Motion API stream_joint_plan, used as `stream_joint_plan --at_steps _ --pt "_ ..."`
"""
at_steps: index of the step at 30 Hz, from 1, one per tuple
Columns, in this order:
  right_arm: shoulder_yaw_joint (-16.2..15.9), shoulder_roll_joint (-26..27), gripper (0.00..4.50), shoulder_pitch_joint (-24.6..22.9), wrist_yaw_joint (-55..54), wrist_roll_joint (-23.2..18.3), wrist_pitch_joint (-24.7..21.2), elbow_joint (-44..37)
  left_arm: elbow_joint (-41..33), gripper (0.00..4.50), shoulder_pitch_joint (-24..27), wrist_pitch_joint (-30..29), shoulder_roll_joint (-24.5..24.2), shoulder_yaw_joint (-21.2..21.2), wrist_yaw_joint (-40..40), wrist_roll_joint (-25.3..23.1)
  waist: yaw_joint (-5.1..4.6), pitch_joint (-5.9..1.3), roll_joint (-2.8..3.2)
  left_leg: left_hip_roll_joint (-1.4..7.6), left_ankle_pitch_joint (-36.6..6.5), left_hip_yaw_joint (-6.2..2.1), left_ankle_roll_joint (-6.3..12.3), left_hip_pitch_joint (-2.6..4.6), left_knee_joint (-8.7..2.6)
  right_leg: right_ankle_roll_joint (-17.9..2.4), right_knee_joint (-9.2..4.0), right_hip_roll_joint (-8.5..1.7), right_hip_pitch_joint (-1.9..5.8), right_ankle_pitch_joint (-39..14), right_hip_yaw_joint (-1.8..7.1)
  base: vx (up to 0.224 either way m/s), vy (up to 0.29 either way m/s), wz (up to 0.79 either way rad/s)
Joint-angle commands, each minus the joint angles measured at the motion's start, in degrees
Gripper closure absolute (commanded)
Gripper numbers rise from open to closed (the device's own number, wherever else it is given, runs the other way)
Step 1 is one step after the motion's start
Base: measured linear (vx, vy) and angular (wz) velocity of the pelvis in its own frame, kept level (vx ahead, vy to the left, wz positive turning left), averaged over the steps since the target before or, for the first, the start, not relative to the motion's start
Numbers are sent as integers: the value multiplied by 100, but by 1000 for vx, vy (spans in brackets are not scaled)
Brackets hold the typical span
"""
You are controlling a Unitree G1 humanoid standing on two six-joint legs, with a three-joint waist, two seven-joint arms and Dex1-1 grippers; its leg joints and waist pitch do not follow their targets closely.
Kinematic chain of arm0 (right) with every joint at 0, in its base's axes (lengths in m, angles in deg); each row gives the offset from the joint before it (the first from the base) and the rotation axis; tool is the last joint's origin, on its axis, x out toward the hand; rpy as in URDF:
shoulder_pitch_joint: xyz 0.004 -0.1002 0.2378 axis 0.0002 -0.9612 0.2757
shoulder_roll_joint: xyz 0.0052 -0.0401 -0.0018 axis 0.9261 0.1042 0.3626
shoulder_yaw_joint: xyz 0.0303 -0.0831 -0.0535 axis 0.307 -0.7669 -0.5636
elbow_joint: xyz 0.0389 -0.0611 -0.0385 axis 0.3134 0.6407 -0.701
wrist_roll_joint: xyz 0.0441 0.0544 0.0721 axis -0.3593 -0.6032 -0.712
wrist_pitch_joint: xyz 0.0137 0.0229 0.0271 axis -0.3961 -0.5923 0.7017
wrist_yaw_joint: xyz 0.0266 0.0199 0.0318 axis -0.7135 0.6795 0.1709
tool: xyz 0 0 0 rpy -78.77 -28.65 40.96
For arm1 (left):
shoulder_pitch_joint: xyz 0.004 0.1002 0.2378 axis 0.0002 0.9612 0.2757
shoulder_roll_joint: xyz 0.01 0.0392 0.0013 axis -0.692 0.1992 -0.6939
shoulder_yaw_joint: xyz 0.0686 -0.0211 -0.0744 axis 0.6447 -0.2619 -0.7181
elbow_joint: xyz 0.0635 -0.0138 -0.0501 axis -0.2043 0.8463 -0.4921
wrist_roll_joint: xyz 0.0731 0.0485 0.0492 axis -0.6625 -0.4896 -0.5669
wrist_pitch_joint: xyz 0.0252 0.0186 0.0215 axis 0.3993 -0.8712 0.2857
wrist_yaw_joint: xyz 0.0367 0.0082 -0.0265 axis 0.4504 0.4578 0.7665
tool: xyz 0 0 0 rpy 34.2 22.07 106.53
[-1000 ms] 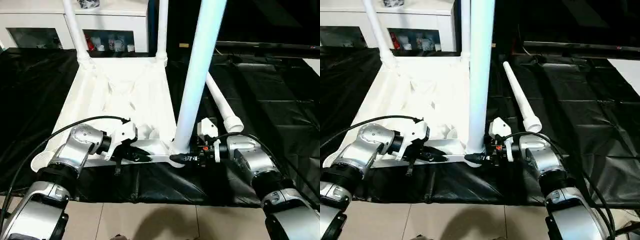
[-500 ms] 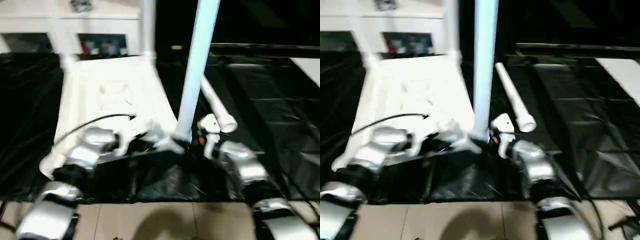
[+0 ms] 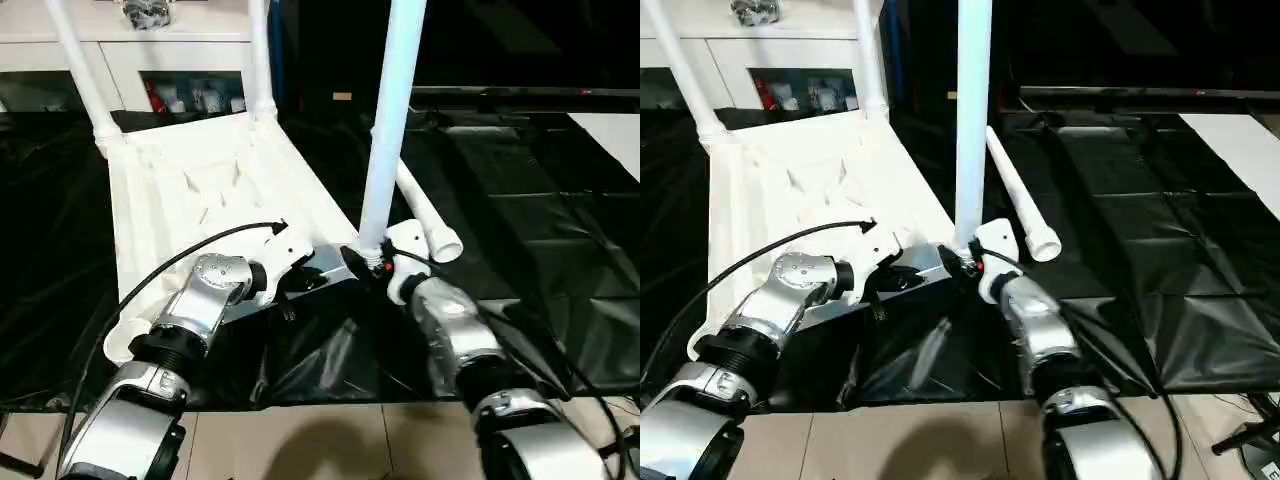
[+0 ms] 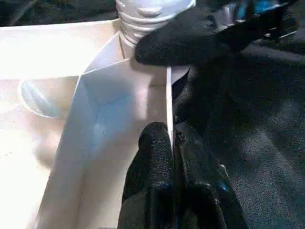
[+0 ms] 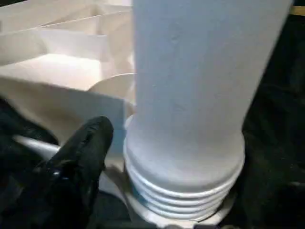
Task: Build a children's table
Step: Rotate leg to tighten
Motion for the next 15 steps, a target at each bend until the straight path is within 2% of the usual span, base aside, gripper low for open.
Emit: stream_joint_plan --at_steps 1,2,4,6,8,9,10,13,14,15 --pt "-380 16 55 34 778 -43 -34 -58 -226 450 121 289 79 203 -581 281 30 -351 -8 111 -1297 -10 511 -65 -349 -1196 -486 -305 311 -1417 296 0 0 0" --pt "-387 -46 55 17 954 -63 -32 -91 -272 450 149 278 25 210 -699 315 32 -361 -9 115 -1219 -12 533 -63 -347 -1244 -467 -300 320 -1277 292 0 0 0" --pt "-459 -255 55 -83 1565 -156 -41 -299 -374 450 231 357 -163 246 -1131 424 59 -385 3 121 -959 3 698 -83 -315 -1429 -401 -288 352 -720 288 0 0 0" --pt "-535 -482 55 -176 2241 -321 -176 -553 -449 450 289 396 -356 247 -1530 533 96 -387 16 139 -807 19 804 -70 -303 -1557 -360 -266 350 -365 276 0 0 0" --pt "-644 -702 55 -221 2828 -383 -259 -713 -443 450 296 440 -534 252 -1851 573 146 -381 13 151 -806 33 861 -61 -298 -1605 -344 -265 344 -282 277 0 0 0" --pt "-654 -725 55 -222 2892 -379 -261 -721 -437 450 295 456 -553 252 -1887 572 173 -378 24 158 -843 33 848 -45 -301 -1607 -349 -273 325 -337 276 0 0 0" --pt "-680 -783 55 -218 3069 -369 -274 -731 -405 450 287 477 -611 261 -1988 559 211 -364 31 177 -1016 42 738 -4 -318 -1600 -373 -285 301 -544 288 0 0 0" --pt "-772 -904 55 -170 3485 -336 -295 -718 -253 450 231 612 -753 315 -2167 466 233 -344 18 169 -1252 36 579 5 -339 -1485 -407 -284 300 -918 286 0 0 0" --pt "-819 -944 80 -132 3673 -342 -352 -705 -206 450 206 657 -809 324 -2255 446 242 -335 26 180 -1320 35 512 17 -351 -1464 -418 -293 290 -1059 297 0 0 0" --pt "-831 -956 87 -115 3741 -349 -384 -700 -196 450 198 671 -825 322 -2273 442 243 -336 30 175 -1330 30 493 10 -351 -1451 -419 -291 296 -1097 295 0 0 0"
